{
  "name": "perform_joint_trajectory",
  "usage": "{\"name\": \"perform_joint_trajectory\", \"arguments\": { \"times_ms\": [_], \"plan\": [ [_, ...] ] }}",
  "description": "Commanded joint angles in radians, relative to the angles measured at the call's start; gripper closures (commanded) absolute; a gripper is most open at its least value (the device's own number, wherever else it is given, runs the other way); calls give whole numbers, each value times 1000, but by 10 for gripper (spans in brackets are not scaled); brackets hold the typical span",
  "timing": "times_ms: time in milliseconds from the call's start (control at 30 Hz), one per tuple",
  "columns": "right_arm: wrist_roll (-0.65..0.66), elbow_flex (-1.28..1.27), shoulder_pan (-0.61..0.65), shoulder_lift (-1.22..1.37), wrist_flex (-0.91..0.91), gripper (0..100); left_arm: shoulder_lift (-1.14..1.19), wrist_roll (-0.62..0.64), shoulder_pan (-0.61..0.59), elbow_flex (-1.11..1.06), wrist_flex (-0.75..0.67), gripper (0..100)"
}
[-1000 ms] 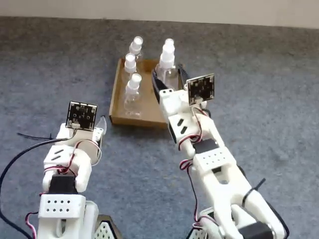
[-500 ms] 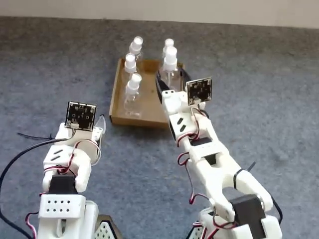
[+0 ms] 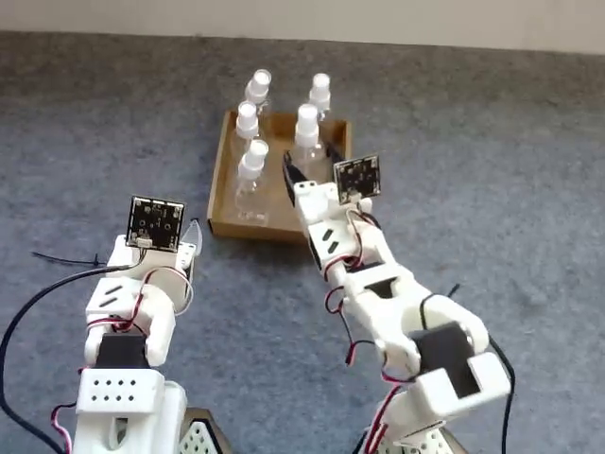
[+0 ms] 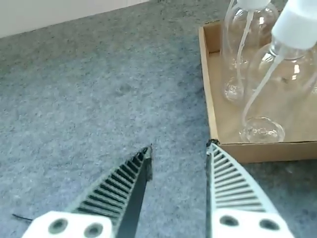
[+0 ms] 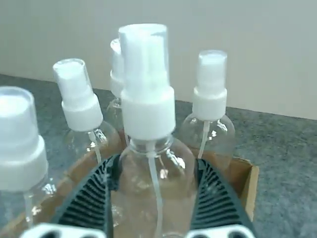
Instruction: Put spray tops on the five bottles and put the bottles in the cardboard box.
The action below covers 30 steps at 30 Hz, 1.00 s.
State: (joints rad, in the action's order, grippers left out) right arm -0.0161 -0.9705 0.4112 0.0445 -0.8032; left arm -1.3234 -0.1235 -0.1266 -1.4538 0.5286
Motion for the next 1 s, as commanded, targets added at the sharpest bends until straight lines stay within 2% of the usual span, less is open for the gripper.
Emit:
{"name": "perform_joint_trajectory", "arguments": {
  "times_ms": [0,533,667,967],
  "plan": [
    [-12,93,8,48,-38,994,-4,-3,-5,4,-28,836],
    [-15,93,5,93,-71,994,-4,-3,-8,2,-28,836],
    [-84,93,-12,93,-70,994,-4,-3,-8,2,-26,836],
    [-83,90,-19,93,-65,994,-4,-3,-8,2,-26,836]
  ]
}}
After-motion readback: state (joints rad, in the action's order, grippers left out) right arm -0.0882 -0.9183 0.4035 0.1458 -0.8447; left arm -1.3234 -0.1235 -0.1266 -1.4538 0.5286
